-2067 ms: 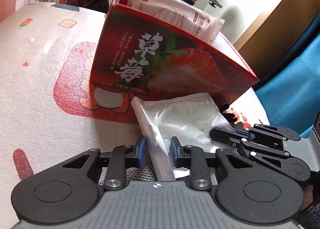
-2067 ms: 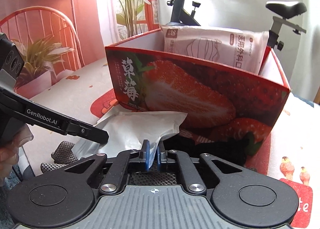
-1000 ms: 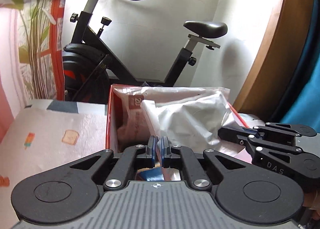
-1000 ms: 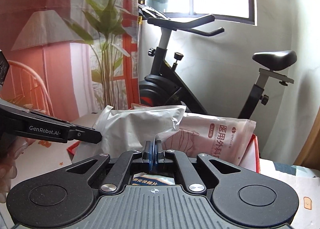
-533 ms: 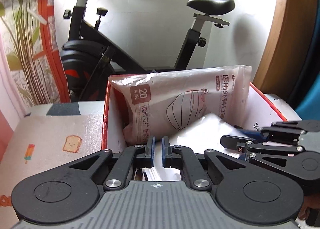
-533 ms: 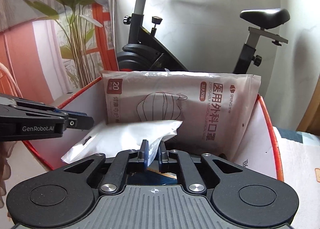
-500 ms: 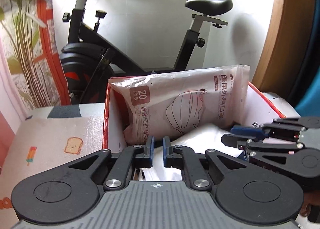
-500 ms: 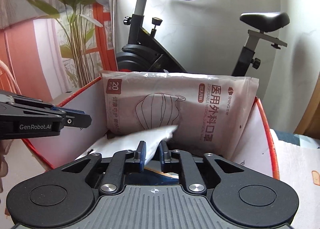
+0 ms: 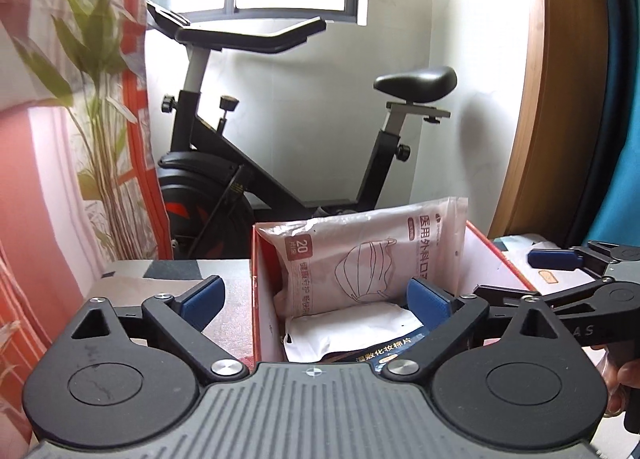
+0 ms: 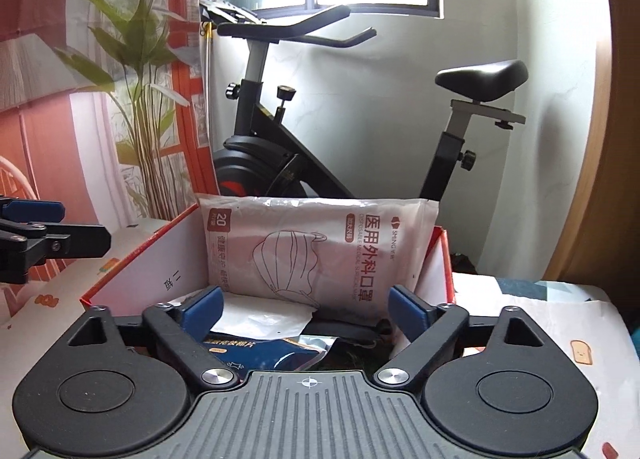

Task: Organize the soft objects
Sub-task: 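Open both grippers and raise them out of the red box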

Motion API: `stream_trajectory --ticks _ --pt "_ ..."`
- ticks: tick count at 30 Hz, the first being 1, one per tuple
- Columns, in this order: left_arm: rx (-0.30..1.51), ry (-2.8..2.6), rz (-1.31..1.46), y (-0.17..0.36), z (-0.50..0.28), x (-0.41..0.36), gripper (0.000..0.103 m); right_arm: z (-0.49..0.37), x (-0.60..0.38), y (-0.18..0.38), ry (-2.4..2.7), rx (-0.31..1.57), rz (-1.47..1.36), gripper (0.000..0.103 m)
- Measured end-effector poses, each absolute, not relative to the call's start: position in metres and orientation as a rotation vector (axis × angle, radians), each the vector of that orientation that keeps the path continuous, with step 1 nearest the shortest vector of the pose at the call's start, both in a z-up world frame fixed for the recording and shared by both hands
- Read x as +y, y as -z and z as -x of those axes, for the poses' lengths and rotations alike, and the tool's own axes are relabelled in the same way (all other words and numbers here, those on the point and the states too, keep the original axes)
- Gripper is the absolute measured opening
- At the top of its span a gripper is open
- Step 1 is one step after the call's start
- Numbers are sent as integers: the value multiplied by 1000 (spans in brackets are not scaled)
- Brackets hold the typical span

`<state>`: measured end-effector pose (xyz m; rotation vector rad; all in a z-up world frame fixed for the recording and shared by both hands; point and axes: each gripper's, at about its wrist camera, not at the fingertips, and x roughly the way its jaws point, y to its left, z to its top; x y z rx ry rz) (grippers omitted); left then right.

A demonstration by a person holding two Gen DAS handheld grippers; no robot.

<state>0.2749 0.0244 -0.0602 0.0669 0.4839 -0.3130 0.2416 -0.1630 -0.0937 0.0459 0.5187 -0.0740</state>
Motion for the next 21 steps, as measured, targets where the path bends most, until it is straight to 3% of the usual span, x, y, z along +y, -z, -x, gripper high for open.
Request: stream_trajectory --ticks 3,21 --pt "460 298 -64 50 -257 28 103 -224 -164 81 83 492 -58 103" --pt "290 207 -40 6 -142 47 103 -108 -141 21 106 310 -46 103"
